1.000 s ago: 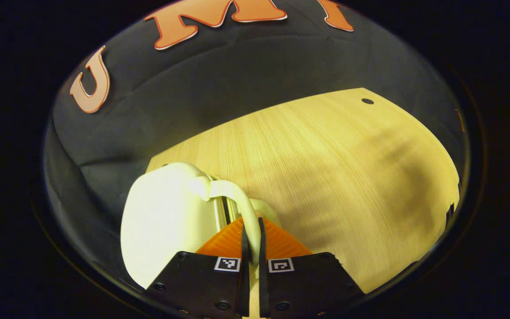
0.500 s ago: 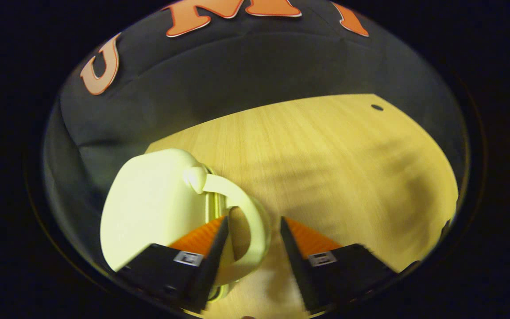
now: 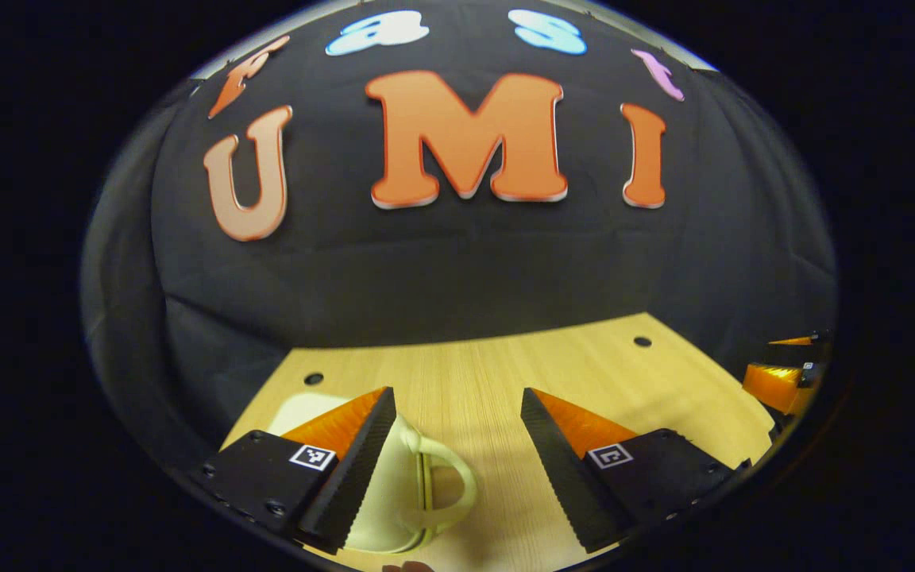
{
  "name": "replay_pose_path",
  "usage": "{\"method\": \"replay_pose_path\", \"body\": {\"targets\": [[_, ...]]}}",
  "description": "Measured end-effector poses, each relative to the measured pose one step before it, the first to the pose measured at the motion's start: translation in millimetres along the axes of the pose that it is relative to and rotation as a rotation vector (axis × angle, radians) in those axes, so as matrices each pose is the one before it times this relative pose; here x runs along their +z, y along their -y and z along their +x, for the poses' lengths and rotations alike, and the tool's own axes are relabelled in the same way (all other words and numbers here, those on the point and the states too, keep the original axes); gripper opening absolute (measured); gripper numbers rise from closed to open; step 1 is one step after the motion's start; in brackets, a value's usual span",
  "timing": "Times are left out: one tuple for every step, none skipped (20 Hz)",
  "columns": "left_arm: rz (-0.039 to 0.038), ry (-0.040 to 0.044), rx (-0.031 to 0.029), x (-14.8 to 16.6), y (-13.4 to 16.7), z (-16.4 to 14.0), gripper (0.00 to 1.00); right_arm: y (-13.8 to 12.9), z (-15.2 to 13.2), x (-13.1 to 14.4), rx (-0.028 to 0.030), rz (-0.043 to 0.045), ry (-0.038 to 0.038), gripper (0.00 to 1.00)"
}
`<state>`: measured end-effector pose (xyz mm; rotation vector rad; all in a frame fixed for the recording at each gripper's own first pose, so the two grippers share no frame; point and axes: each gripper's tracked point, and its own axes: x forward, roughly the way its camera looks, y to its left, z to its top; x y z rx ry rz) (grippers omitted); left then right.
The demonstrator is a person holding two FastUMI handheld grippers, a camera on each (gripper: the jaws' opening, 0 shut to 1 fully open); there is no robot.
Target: First open the suitcase, pack the skin care products into it, and then close the suitcase.
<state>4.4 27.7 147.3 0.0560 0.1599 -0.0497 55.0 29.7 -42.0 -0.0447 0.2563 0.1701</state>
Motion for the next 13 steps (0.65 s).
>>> {"method": "replay_pose_path", "body": {"targets": [[-0.00521, 0.04254, 0.00221, 14.33, -11.16, -13.27, 0.99, -2.22, -6.38, 13.12, -0.00884, -0.01507, 0.04224, 0.95], [-0.01024, 0.03669, -0.00088, 10.56, -1.23, -13.91, 0.99, -1.36, -5.07, 13.25, -0.00938, -0.01196, 0.03859, 0.95], [-0.01012, 0.03344, -0.00195, 15.58, -7.62, -11.15, 0.99, -2.38, -5.82, 12.17, -0.00490, -0.00801, 0.03703, 0.95], [-0.00709, 0.02986, -0.00096, 17.34, -6.91, -3.91, 0.99, -1.27, -4.41, 8.86, -0.00175, -0.00423, 0.03254, 0.95], [0.00082, 0.02850, 0.00709, 11.83, -3.55, 0.32, 0.99, -1.80, -4.85, 8.20, -0.00330, -0.00140, 0.02804, 0.95], [0.00433, 0.03102, 0.01305, 14.29, -5.22, -5.04, 0.99, -1.02, -4.71, 6.64, -0.00162, -0.00135, 0.02650, 0.95], [0.00438, 0.02316, 0.01059, 9.36, -6.09, -3.35, 0.99, -2.20, -1.19, 2.83, -0.00168, -0.00413, 0.01711, 0.95], [-0.00012, 0.01195, 0.01256, 3.95, -3.66, -3.47, 0.99, 1.65, -3.12, 0.78, -0.00229, -0.00517, 0.00782, 0.96], [-0.00396, 0.00391, 0.00540, -1.33, -0.67, -2.40, 0.99, 2.69, -1.07, 1.17, -0.00437, -0.00067, 0.00636, 0.96], [-0.00939, 0.00023, 0.00198, 0.63, 1.14, -2.85, 0.99, 2.14, -0.66, 2.74, 0.00334, -0.00046, 0.01300, 0.96], [-0.00958, -0.00007, 0.00256, -0.14, 1.07, -0.86, 0.99, 2.53, 0.64, 3.86, 0.00161, -0.00161, 0.01754, 0.96], [-0.00862, 0.00250, 0.00939, 0.77, -0.70, -0.42, 0.99, 4.09, 0.76, 4.60, 0.00399, -0.00410, 0.02258, 0.96], [-0.00890, -0.00138, 0.01451, -1.18, -1.22, -1.04, 0.99, 3.50, 1.30, 4.13, 0.00531, -0.00230, 0.01851, 0.96]]}}
